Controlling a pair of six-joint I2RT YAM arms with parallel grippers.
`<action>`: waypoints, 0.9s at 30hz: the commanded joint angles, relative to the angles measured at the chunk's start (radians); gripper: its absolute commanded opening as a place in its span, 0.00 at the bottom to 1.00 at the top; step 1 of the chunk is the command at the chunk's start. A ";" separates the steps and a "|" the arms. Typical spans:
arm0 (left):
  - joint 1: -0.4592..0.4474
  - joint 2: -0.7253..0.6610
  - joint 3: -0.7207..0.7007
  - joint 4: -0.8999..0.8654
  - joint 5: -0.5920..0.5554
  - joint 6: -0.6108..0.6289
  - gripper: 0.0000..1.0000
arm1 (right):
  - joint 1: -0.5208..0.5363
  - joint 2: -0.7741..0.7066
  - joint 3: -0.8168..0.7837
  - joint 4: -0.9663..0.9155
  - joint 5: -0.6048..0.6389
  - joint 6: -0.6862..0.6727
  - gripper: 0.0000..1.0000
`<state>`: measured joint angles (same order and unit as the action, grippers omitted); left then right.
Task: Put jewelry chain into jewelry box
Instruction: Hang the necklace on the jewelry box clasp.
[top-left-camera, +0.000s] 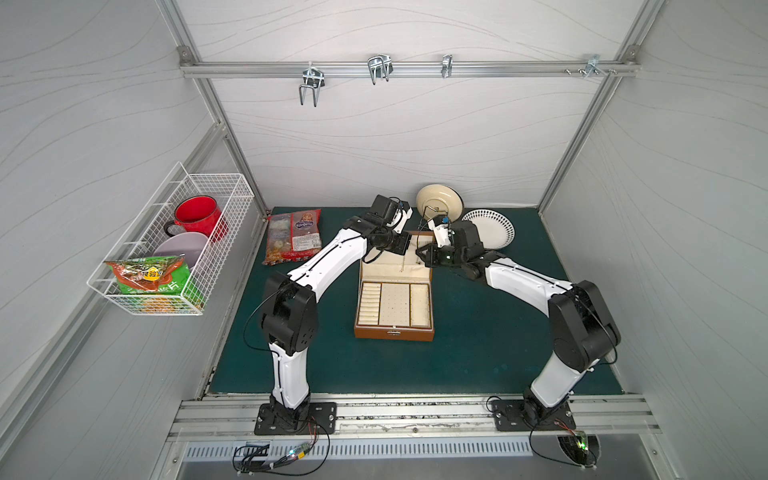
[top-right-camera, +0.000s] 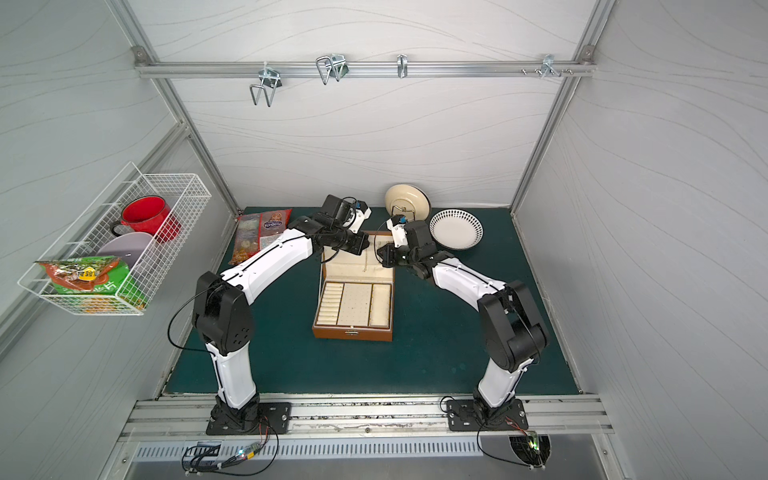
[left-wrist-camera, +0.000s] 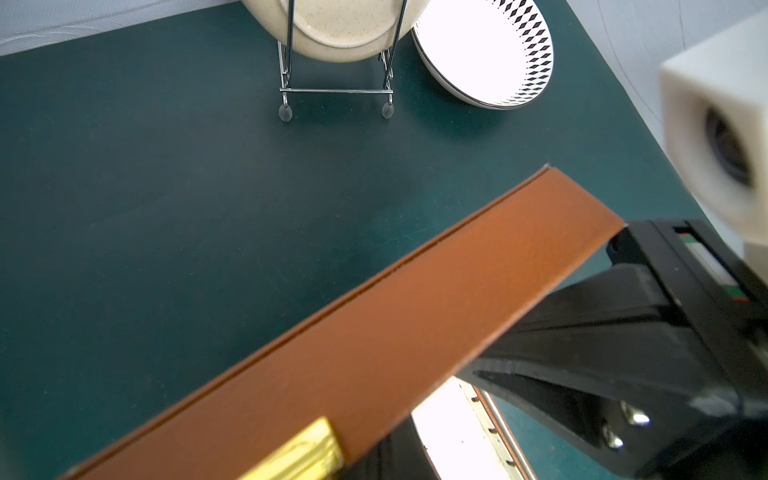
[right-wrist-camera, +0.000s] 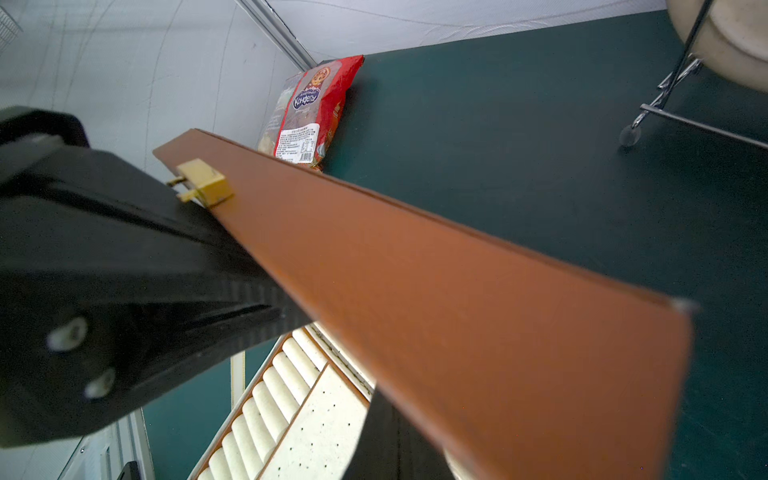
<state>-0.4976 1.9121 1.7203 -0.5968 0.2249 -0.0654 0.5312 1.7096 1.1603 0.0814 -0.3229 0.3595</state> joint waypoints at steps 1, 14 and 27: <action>0.008 0.003 0.050 0.018 -0.026 -0.011 0.00 | -0.011 -0.001 0.011 -0.007 -0.008 0.015 0.00; 0.009 0.012 0.075 -0.010 -0.058 -0.029 0.00 | -0.015 0.003 0.030 -0.013 -0.020 0.037 0.00; 0.008 0.061 0.164 -0.073 -0.042 -0.070 0.00 | -0.017 0.025 0.084 -0.079 -0.005 0.068 0.00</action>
<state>-0.4980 1.9404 1.8362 -0.7021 0.1974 -0.1207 0.5240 1.7107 1.2171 0.0555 -0.3370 0.4129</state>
